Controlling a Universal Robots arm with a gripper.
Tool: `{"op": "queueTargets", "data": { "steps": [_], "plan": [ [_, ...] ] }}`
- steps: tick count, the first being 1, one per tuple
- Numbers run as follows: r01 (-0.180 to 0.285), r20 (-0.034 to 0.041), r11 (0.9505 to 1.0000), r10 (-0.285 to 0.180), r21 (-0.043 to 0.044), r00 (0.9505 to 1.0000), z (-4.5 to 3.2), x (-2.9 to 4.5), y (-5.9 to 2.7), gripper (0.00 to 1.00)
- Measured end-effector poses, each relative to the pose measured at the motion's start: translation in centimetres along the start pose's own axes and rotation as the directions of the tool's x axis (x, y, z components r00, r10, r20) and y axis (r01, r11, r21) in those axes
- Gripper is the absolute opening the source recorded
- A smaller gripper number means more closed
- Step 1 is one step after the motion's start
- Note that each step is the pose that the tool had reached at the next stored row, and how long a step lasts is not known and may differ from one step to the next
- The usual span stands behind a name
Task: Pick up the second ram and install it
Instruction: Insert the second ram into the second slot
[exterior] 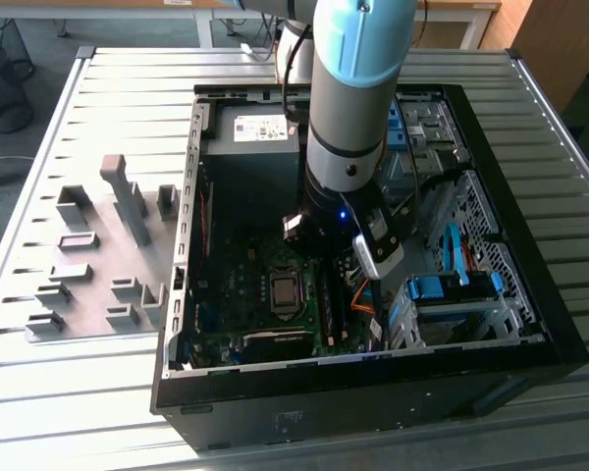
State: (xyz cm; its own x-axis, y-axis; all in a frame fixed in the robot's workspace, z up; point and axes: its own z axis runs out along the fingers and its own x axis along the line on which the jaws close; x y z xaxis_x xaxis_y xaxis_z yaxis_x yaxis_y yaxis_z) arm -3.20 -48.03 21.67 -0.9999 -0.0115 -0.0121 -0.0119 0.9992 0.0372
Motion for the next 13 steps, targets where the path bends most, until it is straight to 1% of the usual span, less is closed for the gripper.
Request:
{"op": "queueTargets", "data": {
  "steps": [7,13],
  "plan": [
    [-0.002,0.0,1.0,0.002,-0.006,1.0,0.34,0.0,-0.06,0.14],
    [-0.004,0.0,1.0,0.004,-0.0064,1.0,0.38,0.0,-0.09,0.14]
  ]
}}
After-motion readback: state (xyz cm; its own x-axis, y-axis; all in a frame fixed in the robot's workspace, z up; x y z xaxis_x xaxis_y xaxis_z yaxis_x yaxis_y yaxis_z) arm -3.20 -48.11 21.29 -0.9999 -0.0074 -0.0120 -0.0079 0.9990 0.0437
